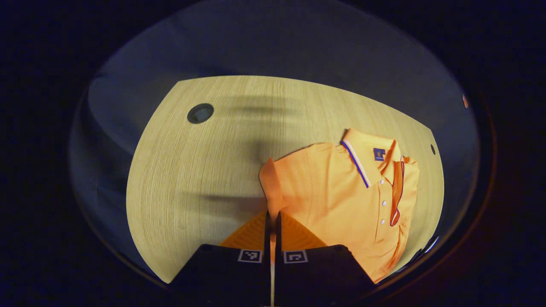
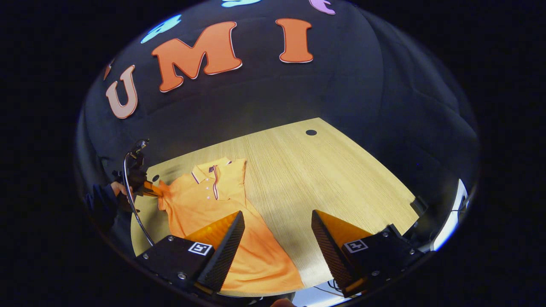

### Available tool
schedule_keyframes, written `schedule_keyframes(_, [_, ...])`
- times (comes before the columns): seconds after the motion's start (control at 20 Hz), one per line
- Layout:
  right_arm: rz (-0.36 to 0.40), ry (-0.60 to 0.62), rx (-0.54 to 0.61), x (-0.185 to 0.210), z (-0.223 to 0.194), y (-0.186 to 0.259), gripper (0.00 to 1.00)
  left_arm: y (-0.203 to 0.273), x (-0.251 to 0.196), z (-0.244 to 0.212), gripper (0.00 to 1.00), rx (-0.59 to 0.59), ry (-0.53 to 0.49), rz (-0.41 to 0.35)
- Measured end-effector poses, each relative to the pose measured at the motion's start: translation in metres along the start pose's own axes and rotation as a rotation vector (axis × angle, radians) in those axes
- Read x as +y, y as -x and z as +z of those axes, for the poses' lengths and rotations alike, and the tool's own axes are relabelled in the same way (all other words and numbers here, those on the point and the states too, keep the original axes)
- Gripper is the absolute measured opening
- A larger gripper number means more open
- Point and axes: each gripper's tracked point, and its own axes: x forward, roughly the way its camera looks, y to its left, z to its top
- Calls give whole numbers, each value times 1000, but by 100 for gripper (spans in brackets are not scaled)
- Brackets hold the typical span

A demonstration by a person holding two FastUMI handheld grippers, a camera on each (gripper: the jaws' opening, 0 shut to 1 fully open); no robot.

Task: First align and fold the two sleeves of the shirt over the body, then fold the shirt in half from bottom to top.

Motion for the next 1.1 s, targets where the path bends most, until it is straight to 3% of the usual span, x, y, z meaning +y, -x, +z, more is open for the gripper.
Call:
schedule_keyframes(0.2, [-9,7,10,-4,-6,1,97,12,-33,19,4,-49,-76,-43])
schedule_keyframes(0.55, [-25,-24,32,-15,-22,6,97,4,-84,25,4,-29,-156,-61])
schedule_keyframes(0.7, [-33,-43,33,-19,-26,9,97,-4,-107,20,4,5,-145,-70])
schedule_keyframes(1.0, [-54,-71,44,-24,-37,14,97,-24,-143,16,4,34,-117,-153])
schedule_keyframes(1.1, [-63,-76,48,-25,-39,14,97,-30,-151,11,8,49,-87,-188])
